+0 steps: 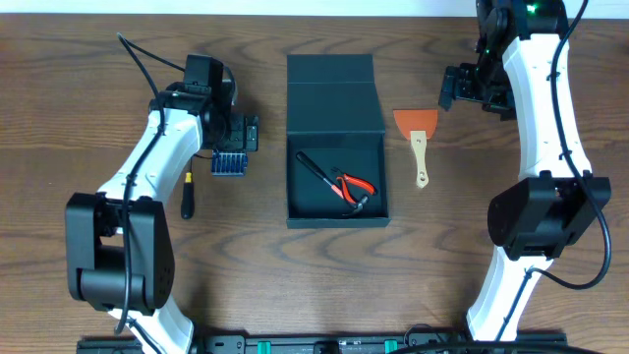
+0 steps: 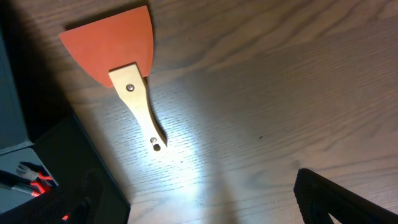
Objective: Pack container
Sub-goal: 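Lower the left gripper onto the blue screwdriver set case and close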
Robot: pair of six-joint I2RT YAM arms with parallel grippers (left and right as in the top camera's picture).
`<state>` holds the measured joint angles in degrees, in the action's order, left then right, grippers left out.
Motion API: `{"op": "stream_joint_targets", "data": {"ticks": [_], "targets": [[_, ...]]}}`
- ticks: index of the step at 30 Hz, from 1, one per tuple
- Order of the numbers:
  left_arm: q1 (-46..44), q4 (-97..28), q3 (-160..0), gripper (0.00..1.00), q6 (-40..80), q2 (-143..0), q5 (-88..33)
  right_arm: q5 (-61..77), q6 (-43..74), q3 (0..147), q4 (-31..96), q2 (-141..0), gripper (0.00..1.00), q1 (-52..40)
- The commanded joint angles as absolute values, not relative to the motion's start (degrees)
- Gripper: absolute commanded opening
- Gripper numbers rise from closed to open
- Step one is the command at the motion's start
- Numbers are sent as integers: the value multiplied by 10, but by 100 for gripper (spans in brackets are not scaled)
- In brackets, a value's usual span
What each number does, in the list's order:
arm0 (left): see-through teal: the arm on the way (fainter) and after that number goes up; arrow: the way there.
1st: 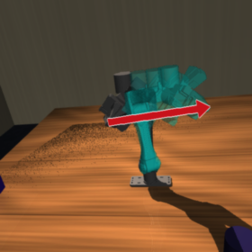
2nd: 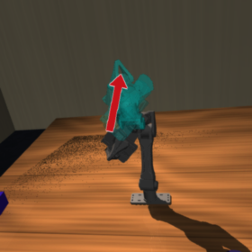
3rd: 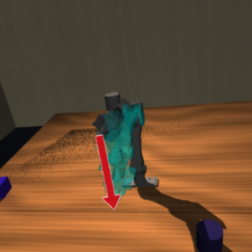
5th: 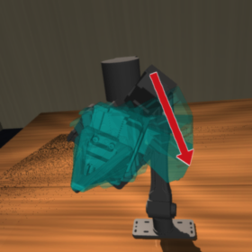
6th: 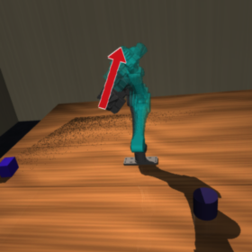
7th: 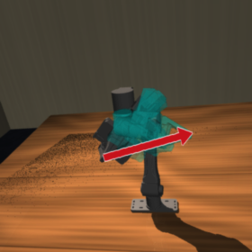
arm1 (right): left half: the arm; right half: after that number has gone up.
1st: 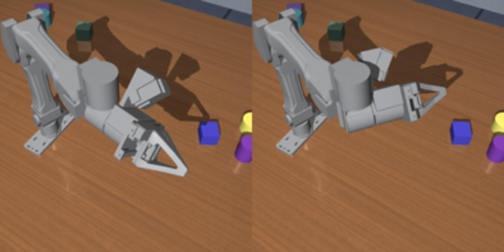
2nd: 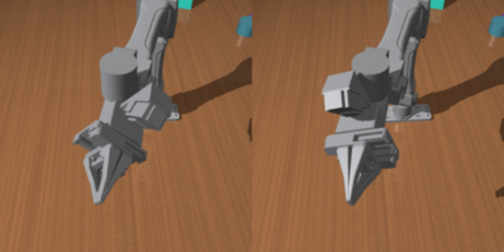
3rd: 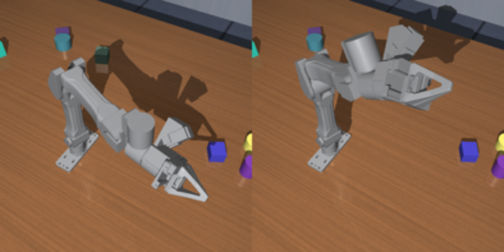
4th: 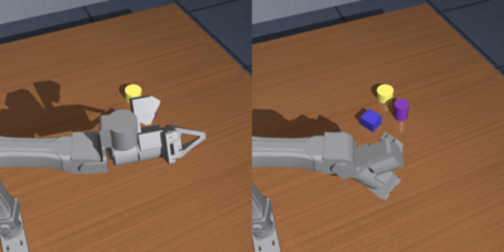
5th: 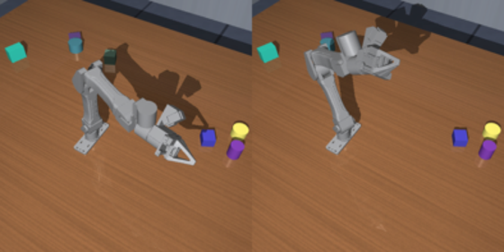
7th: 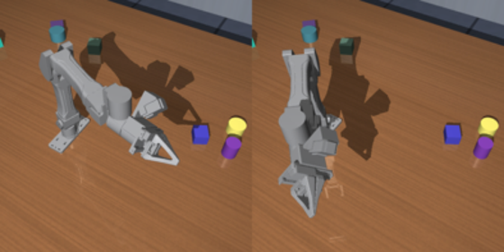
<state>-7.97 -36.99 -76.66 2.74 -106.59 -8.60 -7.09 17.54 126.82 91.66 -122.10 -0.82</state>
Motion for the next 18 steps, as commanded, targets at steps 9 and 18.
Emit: {"op": "stream_joint_targets", "data": {"ticks": [9, 18], "targets": [[-102, -365, -781, 99, 67, -1125, -14, -71, 171, 1277, 917, -1218, 99, -8], [-102, -341, -781, 98, 129, -1145, 7, -71, 171, 1277, 917, -1218, 99, -8]]}}
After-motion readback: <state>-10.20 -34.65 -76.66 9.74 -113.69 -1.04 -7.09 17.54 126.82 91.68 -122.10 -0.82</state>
